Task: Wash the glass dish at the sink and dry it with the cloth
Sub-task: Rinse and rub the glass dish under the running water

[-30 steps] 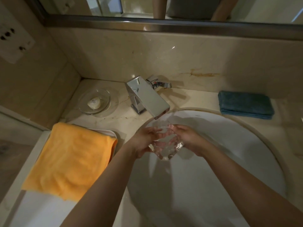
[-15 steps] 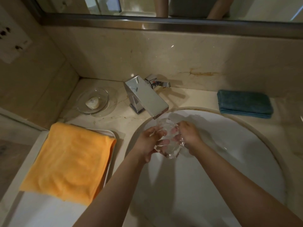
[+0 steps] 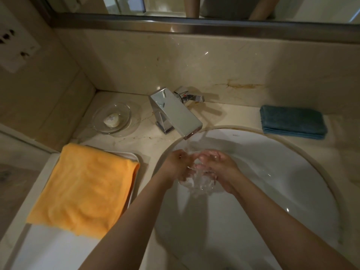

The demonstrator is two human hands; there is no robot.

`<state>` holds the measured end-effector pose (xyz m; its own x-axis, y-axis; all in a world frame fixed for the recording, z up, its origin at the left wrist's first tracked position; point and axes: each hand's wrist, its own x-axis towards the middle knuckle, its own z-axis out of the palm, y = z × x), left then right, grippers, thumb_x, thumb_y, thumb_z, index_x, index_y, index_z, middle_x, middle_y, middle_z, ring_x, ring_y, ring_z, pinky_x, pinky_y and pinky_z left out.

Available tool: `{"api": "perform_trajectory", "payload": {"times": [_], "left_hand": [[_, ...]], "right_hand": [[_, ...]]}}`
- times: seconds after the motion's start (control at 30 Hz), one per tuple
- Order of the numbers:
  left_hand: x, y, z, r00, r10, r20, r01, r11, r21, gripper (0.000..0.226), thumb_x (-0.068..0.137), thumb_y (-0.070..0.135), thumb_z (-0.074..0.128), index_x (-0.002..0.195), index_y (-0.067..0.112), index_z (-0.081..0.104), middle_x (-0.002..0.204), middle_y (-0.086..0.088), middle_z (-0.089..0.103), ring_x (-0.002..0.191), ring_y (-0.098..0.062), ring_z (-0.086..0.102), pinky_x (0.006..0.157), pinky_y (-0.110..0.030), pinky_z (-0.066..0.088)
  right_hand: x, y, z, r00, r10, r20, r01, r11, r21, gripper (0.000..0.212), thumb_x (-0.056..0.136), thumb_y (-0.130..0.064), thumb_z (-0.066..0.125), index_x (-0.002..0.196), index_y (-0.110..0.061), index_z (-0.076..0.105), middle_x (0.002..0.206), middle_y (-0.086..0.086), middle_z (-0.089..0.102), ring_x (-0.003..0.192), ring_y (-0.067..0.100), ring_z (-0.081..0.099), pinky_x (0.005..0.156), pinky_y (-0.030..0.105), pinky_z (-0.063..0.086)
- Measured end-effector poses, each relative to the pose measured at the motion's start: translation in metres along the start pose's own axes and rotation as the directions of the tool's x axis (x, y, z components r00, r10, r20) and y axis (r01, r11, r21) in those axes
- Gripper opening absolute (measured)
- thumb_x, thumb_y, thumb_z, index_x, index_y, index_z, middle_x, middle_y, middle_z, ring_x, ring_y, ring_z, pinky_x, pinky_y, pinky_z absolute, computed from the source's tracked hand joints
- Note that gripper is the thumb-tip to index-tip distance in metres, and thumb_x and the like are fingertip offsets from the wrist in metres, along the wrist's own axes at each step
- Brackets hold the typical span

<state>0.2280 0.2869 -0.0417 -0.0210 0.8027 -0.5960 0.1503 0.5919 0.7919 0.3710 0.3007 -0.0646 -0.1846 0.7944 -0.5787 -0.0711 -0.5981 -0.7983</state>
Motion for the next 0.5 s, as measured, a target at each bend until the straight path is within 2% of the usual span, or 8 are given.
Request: {"api": "perform_trajectory", "payload": {"times": [0.03, 0.1, 0.2, 0.27, 0.33, 0.4, 0.5], "left_hand": [[0.0, 0.001, 0.0, 1.0, 0.017, 0.015, -0.017, 0.999, 0.038, 0.026, 0.091, 0.032, 0.054, 0.076, 0.012, 0.054, 0.064, -0.004, 0.059, 0.049, -0.015, 0.053, 0.039, -0.015, 0.037], [0.001, 0.002, 0.002, 0.998, 0.063, 0.024, -0.063, 0.998, 0.011, 0.02, 0.093, 0.028, 0.05, 0.081, 0.014, 0.056, 0.06, -0.001, 0.059, 0.048, -0.014, 0.054, 0.041, -0.015, 0.041], [0.004, 0.001, 0.007, 0.993, 0.114, -0.007, -0.114, 0.983, -0.146, 0.015, 0.093, 0.012, 0.043, 0.09, 0.013, 0.057, 0.065, -0.006, 0.061, 0.052, -0.018, 0.057, 0.047, -0.022, 0.047], [0.005, 0.0, 0.01, 0.993, 0.114, -0.006, -0.111, 0.955, -0.277, 0.017, 0.094, 0.017, 0.046, 0.095, 0.014, 0.063, 0.074, -0.004, 0.067, 0.063, -0.02, 0.064, 0.051, -0.022, 0.05], [0.005, 0.0, 0.012, 0.993, 0.105, 0.051, -0.07, 0.885, -0.46, 0.024, 0.095, 0.022, 0.048, 0.106, 0.009, 0.064, 0.087, -0.005, 0.07, 0.069, -0.017, 0.068, 0.053, -0.022, 0.052], [0.005, 0.001, 0.012, 0.992, 0.098, 0.085, -0.031, 0.818, -0.574, 0.028, 0.096, 0.021, 0.047, 0.113, 0.004, 0.06, 0.093, -0.008, 0.07, 0.071, -0.017, 0.069, 0.051, -0.023, 0.052], [0.005, 0.0, 0.013, 0.997, 0.066, 0.037, -0.03, 0.791, -0.611, 0.021, 0.096, 0.017, 0.046, 0.102, 0.006, 0.063, 0.088, -0.009, 0.07, 0.069, -0.019, 0.069, 0.051, -0.026, 0.054]], "right_hand": [[0.0, -0.002, 0.001, 1.0, -0.011, 0.016, 0.011, 1.0, -0.019, 0.025, 0.083, -0.008, 0.065, 0.108, -0.007, 0.061, 0.095, 0.002, 0.071, 0.065, 0.012, 0.07, 0.057, 0.024, 0.05], [0.0, -0.006, 0.004, 1.0, -0.024, 0.002, 0.024, 0.999, -0.037, 0.02, 0.084, -0.01, 0.065, 0.104, -0.009, 0.062, 0.096, 0.004, 0.072, 0.062, 0.013, 0.069, 0.051, 0.021, 0.046], [0.0, -0.01, 0.01, 0.99, -0.071, -0.122, 0.066, 0.997, -0.044, 0.015, 0.085, -0.017, 0.065, 0.098, -0.015, 0.059, 0.084, 0.002, 0.068, 0.058, 0.009, 0.062, 0.045, 0.014, 0.047], [0.001, -0.01, 0.014, 0.976, -0.13, -0.176, 0.121, 0.991, -0.061, 0.021, 0.086, -0.023, 0.064, 0.104, -0.014, 0.057, 0.079, -0.001, 0.065, 0.056, 0.005, 0.06, 0.041, 0.01, 0.044], [0.003, -0.009, 0.016, 0.966, -0.166, -0.199, 0.152, 0.985, -0.083, 0.024, 0.088, -0.026, 0.061, 0.109, -0.016, 0.055, 0.089, 0.001, 0.067, 0.066, 0.009, 0.064, 0.048, 0.014, 0.048], [0.002, -0.008, 0.017, 0.975, -0.141, -0.174, 0.122, 0.986, -0.114, 0.021, 0.091, -0.028, 0.055, 0.111, -0.021, 0.053, 0.098, 0.003, 0.068, 0.079, 0.015, 0.066, 0.06, 0.022, 0.049], [-0.004, -0.004, 0.018, 0.988, -0.1, -0.114, 0.092, 0.993, -0.068, 0.021, 0.092, -0.025, 0.053, 0.112, -0.019, 0.053, 0.09, -0.001, 0.066, 0.076, 0.016, 0.066, 0.066, 0.026, 0.052]]}}
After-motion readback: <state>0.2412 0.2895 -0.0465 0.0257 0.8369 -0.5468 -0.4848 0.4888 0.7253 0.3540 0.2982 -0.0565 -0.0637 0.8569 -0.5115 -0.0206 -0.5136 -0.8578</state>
